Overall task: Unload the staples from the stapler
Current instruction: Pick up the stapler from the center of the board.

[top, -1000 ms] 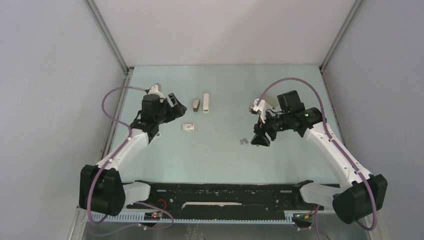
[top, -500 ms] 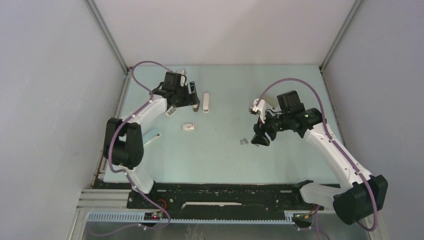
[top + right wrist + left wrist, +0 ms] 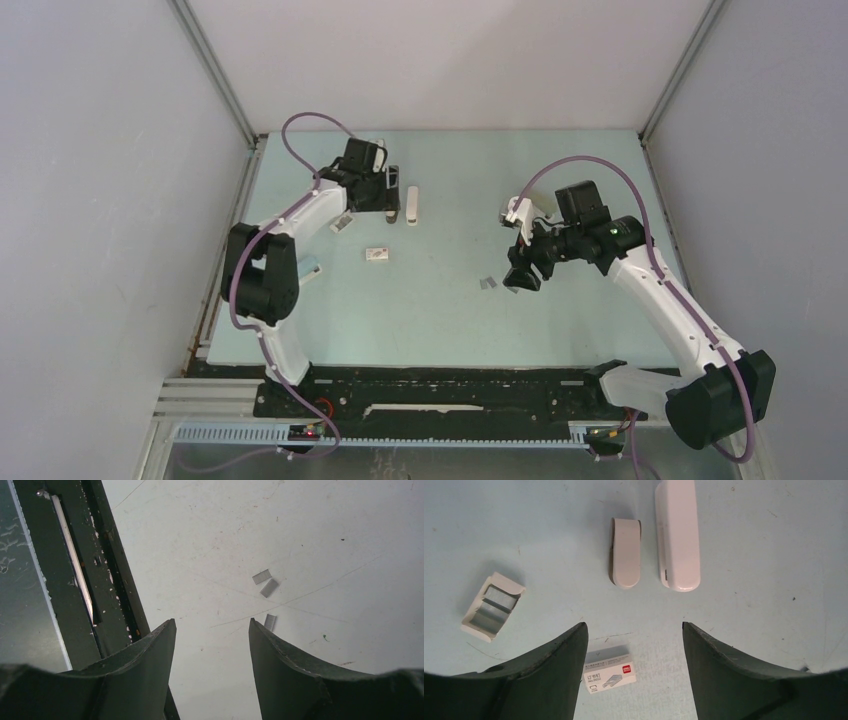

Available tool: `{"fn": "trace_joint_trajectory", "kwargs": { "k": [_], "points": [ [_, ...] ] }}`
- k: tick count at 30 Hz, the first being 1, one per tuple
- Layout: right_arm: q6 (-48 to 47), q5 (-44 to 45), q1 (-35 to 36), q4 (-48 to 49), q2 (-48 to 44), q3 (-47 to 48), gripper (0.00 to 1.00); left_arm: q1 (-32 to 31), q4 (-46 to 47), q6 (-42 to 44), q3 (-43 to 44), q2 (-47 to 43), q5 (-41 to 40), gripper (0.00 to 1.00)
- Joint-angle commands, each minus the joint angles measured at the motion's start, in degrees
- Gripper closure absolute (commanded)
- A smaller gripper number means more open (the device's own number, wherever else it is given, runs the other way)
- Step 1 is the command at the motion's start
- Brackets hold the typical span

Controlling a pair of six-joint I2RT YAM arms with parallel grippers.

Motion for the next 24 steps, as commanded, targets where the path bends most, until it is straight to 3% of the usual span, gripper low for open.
{"fn": "trace_joint_trajectory", "kwargs": {
  "k": [1,5,12,14,17,21,24],
  "points": [
    [0.53,0.06,0.07,1.48,-0.86,-0.25,0.35,-0.82,1.05,2.39,0.0,-3.53,-3.78,0.25],
    [0.53,0.0,0.01,1.53,-1.03,-0.21,0.35,-1.54,1.85,2.18,-5.6,-8.97,-5.31,0.29],
    [0.5,-0.18,0.72,1.73,-1.6,-0.52,0.35,-2.33,13.74,-6.61,-33.12,-36.62,-11.88,0.28],
    [0.54,-0.06,1.09,1.82,-1.75,-0.59,0.35,-2.04,14.41,-13.89,-39.53,-44.27,-15.76,0.23],
    [0.54,0.25,1.5,1.88,-1.74,-0.62,0.35,-0.26,13.34,-30.95,-49.02,-54.65,-19.84,0.06],
    [0.54,0.18,1.65,1.94,-1.9,-0.75,0.35,4.13,2.23,-51.81,-54.47,-63.34,-24.14,0.01],
    [0.52,0.0,1.86,2.03,-1.92,-0.81,0.35,8.69,-4.55,-59.29,-54.33,-63.65,-28.13,0.0]
  ]
}}
